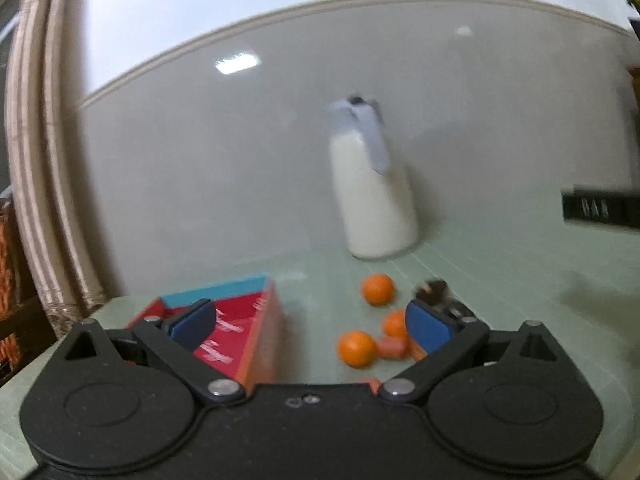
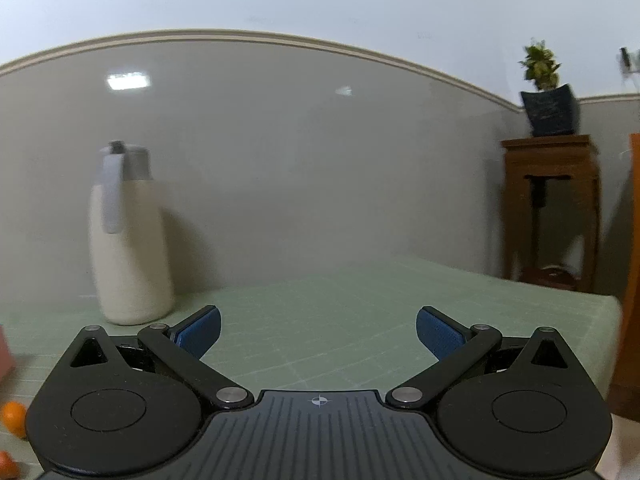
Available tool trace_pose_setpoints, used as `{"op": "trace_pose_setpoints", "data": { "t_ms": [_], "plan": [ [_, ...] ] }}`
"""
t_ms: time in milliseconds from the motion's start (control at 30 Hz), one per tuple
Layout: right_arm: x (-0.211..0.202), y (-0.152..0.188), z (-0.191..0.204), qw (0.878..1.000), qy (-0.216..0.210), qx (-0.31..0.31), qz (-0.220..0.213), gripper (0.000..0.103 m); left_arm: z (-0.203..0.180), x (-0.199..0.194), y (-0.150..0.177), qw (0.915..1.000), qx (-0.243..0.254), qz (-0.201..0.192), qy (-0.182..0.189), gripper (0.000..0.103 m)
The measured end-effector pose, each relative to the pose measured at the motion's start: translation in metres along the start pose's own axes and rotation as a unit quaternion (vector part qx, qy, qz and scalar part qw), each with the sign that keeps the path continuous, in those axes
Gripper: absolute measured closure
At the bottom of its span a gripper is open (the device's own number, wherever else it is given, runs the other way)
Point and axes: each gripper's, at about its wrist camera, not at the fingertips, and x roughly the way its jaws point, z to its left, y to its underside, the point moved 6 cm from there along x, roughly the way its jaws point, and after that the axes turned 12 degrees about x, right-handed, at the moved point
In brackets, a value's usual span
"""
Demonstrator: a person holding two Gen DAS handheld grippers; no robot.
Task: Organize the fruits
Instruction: 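Grasp a carrot piece with the left tool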
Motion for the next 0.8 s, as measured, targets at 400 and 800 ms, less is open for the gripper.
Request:
{"op": "trace_pose_setpoints", "data": {
  "t_ms": [400,800],
  "plan": [
    [0.007,-0.013,-0.017,1.0,0.008,0.022,0.007,0.0,-0.03,0.04,0.028,0.9895,-0.035,0.115,0.079,0.046],
    [0.005,-0.011,-0.016,1.0,-0.011,0.023,0.017,0.0,-0.031,0.04,0.034,0.9848,-0.065,0.122,0.105,0.09]
  ]
}}
